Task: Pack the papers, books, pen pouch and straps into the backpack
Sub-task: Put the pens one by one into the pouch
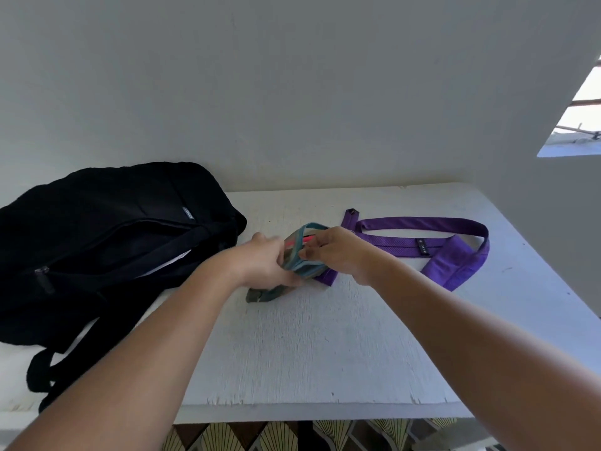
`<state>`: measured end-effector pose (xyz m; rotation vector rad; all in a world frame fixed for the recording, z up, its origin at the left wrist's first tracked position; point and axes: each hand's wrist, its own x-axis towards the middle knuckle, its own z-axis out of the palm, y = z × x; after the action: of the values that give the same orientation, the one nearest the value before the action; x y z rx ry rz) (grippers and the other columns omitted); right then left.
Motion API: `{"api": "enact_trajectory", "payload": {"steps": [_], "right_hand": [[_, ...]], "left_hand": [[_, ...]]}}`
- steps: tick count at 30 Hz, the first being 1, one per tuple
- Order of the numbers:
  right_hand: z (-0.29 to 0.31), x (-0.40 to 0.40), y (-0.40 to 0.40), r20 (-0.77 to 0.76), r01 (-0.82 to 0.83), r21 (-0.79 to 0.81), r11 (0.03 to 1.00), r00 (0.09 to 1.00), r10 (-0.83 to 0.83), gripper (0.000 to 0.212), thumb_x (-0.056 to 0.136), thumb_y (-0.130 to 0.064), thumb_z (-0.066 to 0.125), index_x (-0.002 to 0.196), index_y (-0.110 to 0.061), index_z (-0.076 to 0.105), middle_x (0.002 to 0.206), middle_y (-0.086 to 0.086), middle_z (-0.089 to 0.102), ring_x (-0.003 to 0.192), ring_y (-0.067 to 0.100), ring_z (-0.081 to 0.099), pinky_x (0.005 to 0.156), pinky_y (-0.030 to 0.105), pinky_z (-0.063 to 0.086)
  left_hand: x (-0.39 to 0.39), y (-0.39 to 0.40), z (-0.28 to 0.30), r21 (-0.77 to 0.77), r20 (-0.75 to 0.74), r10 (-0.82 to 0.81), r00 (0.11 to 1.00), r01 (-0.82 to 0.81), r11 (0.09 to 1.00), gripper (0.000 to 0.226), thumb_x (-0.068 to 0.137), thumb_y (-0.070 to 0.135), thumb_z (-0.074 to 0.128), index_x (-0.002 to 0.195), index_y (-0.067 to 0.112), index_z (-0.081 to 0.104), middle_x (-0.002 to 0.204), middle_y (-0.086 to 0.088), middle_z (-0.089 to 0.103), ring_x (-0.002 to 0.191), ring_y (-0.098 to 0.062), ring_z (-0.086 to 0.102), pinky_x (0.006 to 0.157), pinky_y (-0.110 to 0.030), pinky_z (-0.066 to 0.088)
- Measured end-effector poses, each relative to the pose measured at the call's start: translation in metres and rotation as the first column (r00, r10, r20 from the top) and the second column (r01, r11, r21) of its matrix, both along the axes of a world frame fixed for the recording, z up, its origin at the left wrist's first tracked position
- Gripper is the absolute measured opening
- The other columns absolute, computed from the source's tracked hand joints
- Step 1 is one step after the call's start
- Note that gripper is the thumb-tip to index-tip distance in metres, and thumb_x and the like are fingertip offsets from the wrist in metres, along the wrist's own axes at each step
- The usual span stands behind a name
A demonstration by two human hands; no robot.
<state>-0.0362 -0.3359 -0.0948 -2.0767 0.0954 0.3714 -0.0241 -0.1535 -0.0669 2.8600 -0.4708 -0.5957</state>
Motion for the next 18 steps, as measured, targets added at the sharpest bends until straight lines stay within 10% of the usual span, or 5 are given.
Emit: {"api": "enact_trajectory", "payload": {"steps": [4, 9, 12, 18], "right_hand": [[0.0, -0.001, 0.0, 0.025, 0.009, 0.022, 1.0, 1.0, -0.009, 0.015, 0.098, -0.02, 0.071, 0.11, -0.012, 0.077, 0.105, 0.005, 0.074, 0.096, 0.021, 0.067, 0.09, 0.038, 0.057], [-0.017, 0.005, -0.001, 0.088, 0.098, -0.084, 0.992, 0.992, -0.09, 0.016, 0.071, -0.053, 0.07, 0.08, -0.041, 0.076, 0.093, -0.003, 0.075, 0.101, 0.03, 0.067, 0.102, 0.059, 0.048], [-0.018, 0.003, -0.005, 0.076, 0.152, -0.018, 0.988, 0.986, -0.15, 0.015, 0.085, -0.043, 0.074, 0.077, -0.03, 0.076, 0.095, 0.001, 0.075, 0.101, 0.029, 0.068, 0.101, 0.057, 0.051], [-0.029, 0.011, -0.015, 0.144, 0.109, -0.007, 0.994, 0.984, -0.107, 0.033, 0.066, -0.069, 0.064, 0.08, -0.041, 0.074, 0.077, -0.01, 0.071, 0.086, 0.023, 0.064, 0.093, 0.049, 0.047]], "left_hand": [[0.016, -0.014, -0.009, -0.071, -0.033, 0.093, 0.995, -0.095, 0.993, 0.114, 0.061, 0.071, 0.083, 0.147, 0.027, 0.024, 0.135, -0.006, 0.045, 0.114, -0.028, 0.057, 0.09, -0.043, 0.054], [0.017, -0.02, -0.045, -0.095, 0.007, 0.042, 0.999, -0.042, 0.995, 0.072, 0.087, 0.045, 0.069, 0.141, 0.026, 0.026, 0.125, -0.008, 0.052, 0.11, -0.03, 0.055, 0.089, -0.043, 0.051], [0.015, -0.019, -0.047, -0.049, 0.089, 0.001, 0.996, 0.004, 0.999, 0.065, 0.092, 0.046, 0.065, 0.14, 0.024, 0.027, 0.126, -0.01, 0.048, 0.112, -0.033, 0.051, 0.084, -0.041, 0.046], [0.003, -0.024, -0.045, 0.031, 0.617, -0.149, 0.773, 0.165, 0.986, 0.045, 0.095, 0.05, 0.063, 0.116, 0.014, 0.05, 0.107, -0.007, 0.045, 0.084, -0.027, 0.055, 0.064, -0.037, 0.042]]}}
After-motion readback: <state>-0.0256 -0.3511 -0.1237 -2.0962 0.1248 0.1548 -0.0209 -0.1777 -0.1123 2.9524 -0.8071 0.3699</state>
